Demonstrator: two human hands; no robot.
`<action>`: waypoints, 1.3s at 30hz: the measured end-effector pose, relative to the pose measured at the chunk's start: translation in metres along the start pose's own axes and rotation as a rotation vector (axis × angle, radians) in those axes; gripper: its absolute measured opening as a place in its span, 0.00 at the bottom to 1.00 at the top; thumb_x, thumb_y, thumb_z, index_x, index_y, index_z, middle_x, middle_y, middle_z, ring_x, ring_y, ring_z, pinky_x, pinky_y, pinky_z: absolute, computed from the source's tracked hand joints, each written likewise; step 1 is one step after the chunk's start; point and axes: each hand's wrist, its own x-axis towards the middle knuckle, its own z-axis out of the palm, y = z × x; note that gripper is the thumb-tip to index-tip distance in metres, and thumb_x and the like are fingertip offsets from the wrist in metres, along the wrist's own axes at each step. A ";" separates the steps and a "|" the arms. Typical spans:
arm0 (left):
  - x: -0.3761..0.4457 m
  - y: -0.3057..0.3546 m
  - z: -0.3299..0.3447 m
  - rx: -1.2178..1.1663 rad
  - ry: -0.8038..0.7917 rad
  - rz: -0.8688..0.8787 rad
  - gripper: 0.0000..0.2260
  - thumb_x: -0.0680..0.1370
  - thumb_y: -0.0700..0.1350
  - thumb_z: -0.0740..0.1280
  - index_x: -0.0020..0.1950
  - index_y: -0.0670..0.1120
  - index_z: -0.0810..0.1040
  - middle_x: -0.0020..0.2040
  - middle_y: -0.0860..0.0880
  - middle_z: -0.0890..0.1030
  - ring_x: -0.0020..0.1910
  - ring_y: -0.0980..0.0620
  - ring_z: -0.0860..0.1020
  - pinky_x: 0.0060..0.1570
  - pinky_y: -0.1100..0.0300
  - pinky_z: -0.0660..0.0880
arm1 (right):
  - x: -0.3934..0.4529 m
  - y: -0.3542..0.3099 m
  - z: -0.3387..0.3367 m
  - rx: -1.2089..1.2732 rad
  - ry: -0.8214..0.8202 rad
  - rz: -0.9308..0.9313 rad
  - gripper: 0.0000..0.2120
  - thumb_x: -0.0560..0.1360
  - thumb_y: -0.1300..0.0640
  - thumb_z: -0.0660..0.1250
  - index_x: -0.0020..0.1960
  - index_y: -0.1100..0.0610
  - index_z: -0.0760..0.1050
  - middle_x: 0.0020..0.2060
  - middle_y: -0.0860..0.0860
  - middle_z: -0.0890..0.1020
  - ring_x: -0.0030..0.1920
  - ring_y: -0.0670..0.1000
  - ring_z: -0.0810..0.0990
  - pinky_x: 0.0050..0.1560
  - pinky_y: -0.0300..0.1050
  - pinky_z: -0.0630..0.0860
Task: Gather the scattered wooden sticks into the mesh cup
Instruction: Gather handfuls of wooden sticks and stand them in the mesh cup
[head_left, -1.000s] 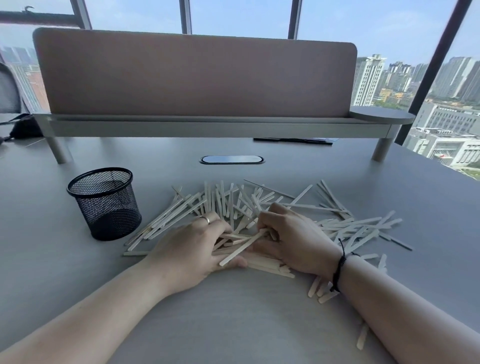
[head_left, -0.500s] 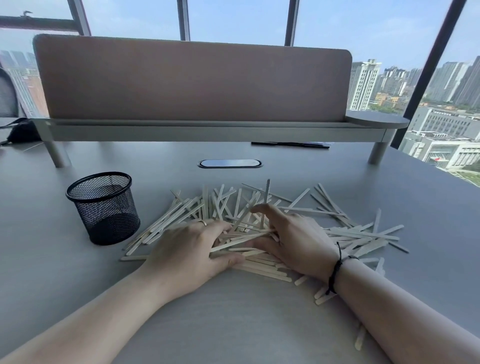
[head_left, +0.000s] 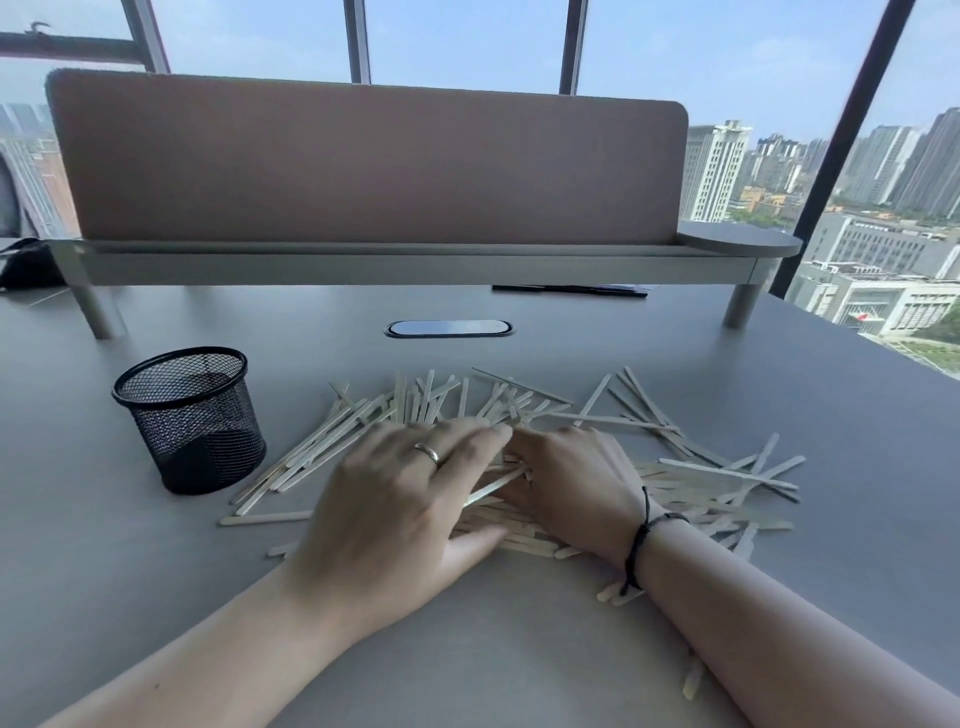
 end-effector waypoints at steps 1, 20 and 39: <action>0.000 0.003 -0.001 -0.005 0.012 0.022 0.29 0.69 0.60 0.75 0.65 0.46 0.80 0.62 0.50 0.82 0.53 0.47 0.82 0.53 0.48 0.77 | 0.000 0.000 0.001 -0.002 0.030 -0.011 0.20 0.74 0.36 0.55 0.55 0.49 0.74 0.44 0.52 0.84 0.48 0.60 0.81 0.37 0.49 0.66; -0.002 -0.010 0.006 0.080 -0.201 -0.135 0.20 0.73 0.62 0.63 0.55 0.50 0.81 0.45 0.53 0.86 0.45 0.47 0.83 0.51 0.49 0.72 | -0.004 -0.022 -0.010 0.104 0.208 -0.037 0.38 0.72 0.22 0.42 0.34 0.55 0.68 0.24 0.55 0.76 0.31 0.63 0.76 0.26 0.47 0.64; 0.001 -0.034 -0.011 0.059 -0.430 -0.114 0.04 0.78 0.47 0.61 0.51 0.50 0.70 0.38 0.49 0.81 0.37 0.40 0.81 0.31 0.55 0.66 | -0.006 -0.011 -0.015 0.044 0.140 -0.032 0.33 0.65 0.21 0.59 0.59 0.44 0.72 0.23 0.44 0.69 0.33 0.54 0.81 0.32 0.45 0.68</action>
